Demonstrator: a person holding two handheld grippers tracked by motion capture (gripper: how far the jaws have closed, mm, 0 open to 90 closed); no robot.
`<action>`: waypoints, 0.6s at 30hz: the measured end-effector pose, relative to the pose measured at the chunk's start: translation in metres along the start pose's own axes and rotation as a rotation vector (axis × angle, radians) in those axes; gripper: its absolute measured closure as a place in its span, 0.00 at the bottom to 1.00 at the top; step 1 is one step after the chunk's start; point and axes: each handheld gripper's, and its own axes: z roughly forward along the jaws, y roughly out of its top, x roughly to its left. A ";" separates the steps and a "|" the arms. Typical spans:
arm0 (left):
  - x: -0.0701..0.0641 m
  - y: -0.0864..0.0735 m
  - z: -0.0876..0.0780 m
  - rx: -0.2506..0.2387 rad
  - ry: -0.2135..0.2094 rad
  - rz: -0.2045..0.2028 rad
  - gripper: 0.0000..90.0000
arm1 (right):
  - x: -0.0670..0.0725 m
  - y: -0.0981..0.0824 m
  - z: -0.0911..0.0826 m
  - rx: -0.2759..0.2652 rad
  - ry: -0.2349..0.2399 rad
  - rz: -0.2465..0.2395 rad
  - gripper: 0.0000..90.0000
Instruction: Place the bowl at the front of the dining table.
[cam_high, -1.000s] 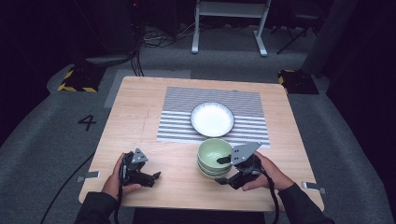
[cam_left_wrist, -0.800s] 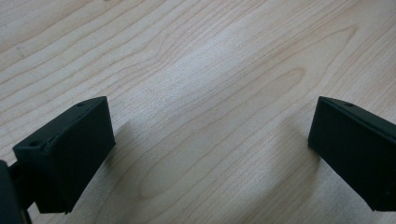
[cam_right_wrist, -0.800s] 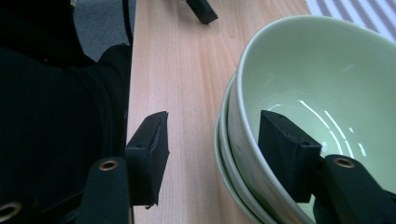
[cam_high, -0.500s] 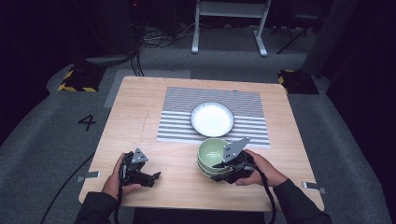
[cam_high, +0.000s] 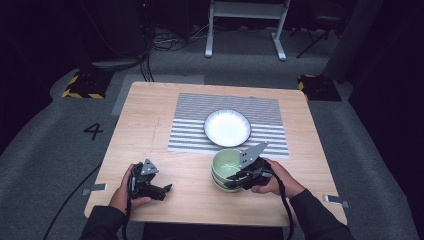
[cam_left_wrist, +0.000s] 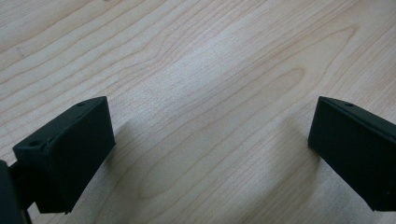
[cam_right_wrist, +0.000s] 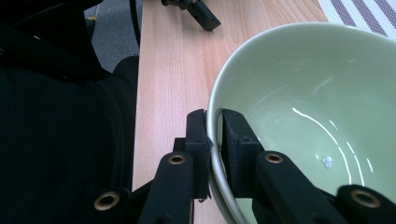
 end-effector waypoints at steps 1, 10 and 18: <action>0.000 0.000 0.000 0.000 0.000 0.000 0.00 | 0.000 0.000 0.000 0.002 0.001 0.000 0.91; 0.000 0.000 0.000 0.000 0.000 0.000 0.00 | -0.004 0.002 -0.001 0.005 0.034 0.044 0.90; 0.000 0.000 0.000 0.000 0.000 0.000 0.00 | -0.005 0.005 -0.002 -0.017 0.045 0.094 0.87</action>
